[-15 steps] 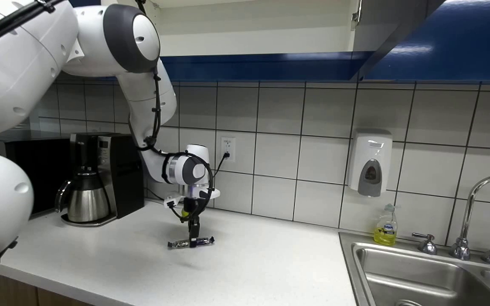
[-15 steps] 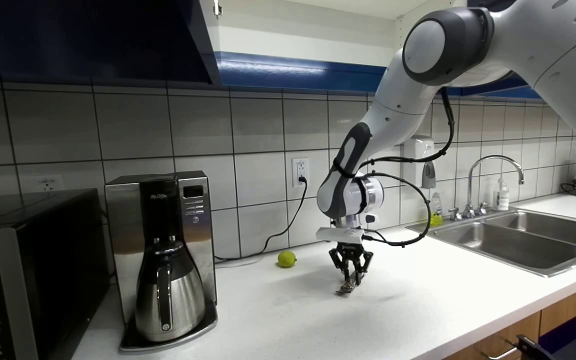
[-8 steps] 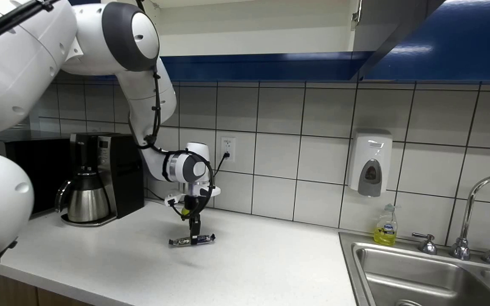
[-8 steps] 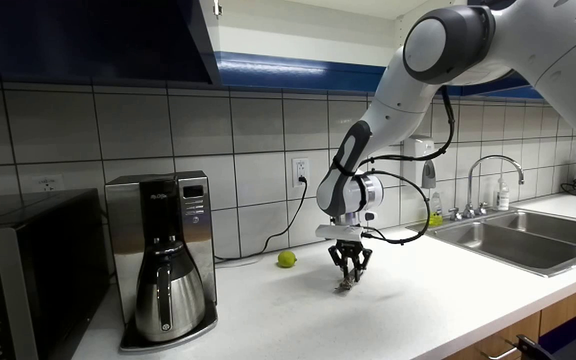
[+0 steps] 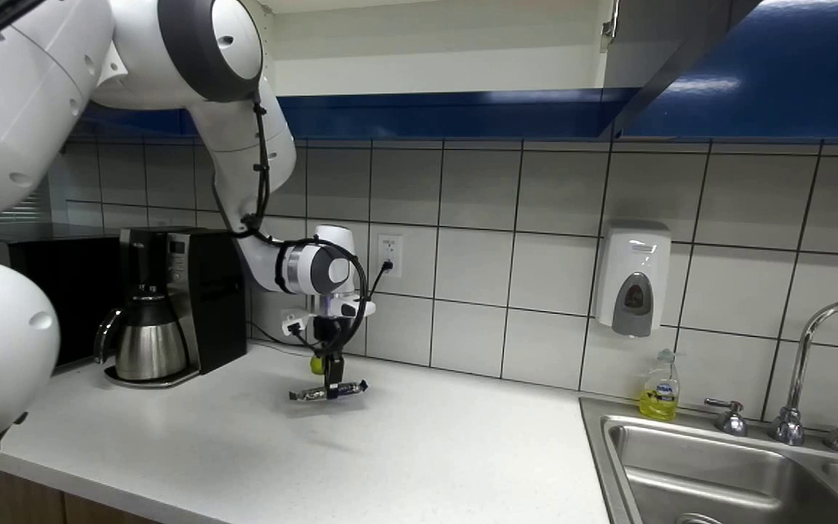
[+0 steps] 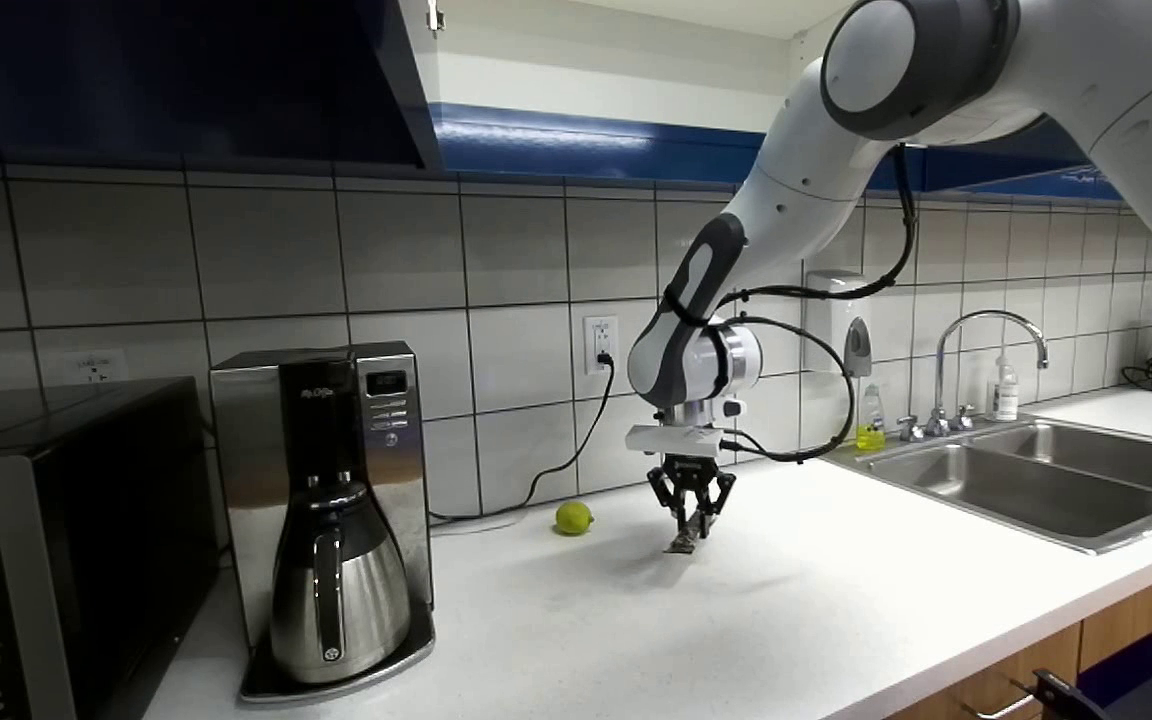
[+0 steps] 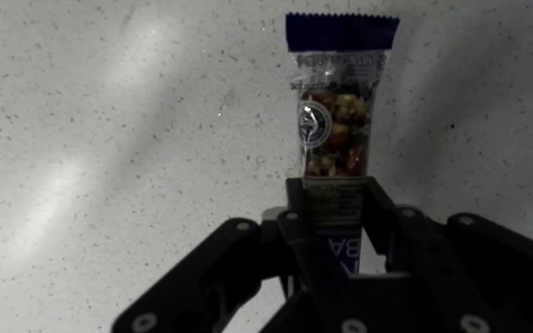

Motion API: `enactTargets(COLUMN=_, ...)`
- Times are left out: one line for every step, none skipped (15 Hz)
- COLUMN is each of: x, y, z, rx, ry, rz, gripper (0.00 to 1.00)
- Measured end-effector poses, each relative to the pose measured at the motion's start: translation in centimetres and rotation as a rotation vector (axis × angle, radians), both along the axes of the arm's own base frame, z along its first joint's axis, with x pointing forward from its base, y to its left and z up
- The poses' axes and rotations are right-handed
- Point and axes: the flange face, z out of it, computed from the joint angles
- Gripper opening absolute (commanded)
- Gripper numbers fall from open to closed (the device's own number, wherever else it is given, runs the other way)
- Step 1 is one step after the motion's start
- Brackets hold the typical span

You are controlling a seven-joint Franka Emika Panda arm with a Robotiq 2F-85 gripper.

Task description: Place the granola bar on the bottom shelf of the cabinet

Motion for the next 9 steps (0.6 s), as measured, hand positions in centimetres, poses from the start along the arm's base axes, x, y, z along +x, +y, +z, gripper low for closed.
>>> enactTargets(x=-0.2, y=0.3, z=0.2, rx=0.007, ry=0.013, rz=0.049, gripper=0.09)
enactTargets(x=-0.3, y=0.5, z=0.4, rx=0.013, ry=0.029, rz=0.098, gripper=0.09)
enactTargets(x=-0.5, y=0.7, z=0.5, rx=0.018, ry=0.044, rz=0.147, gripper=0.09)
enactTargets(x=-0.8, y=0.8, z=0.6, rx=0.022, ry=0.058, rz=0.196, gripper=0.09)
enactTargets(x=-1.0, y=0.9, z=0.7, rx=0.026, ry=0.072, rz=0.247, gripper=0.09)
enactTargets(x=-1.2, y=0.8, z=0.8, rx=0.026, ry=0.086, rz=0.295, gripper=0.09)
enactTargets(x=-1.5, y=0.8, z=0.9, rx=0.025, ry=0.101, rz=0.346, gripper=0.09)
enactTargets(x=-1.7, y=0.8, z=1.0, rx=0.021, ry=0.118, rz=0.397, gripper=0.09)
enactTargets(x=-2.0, y=0.7, z=1.0, rx=0.013, ry=0.133, rz=0.447, gripper=0.09)
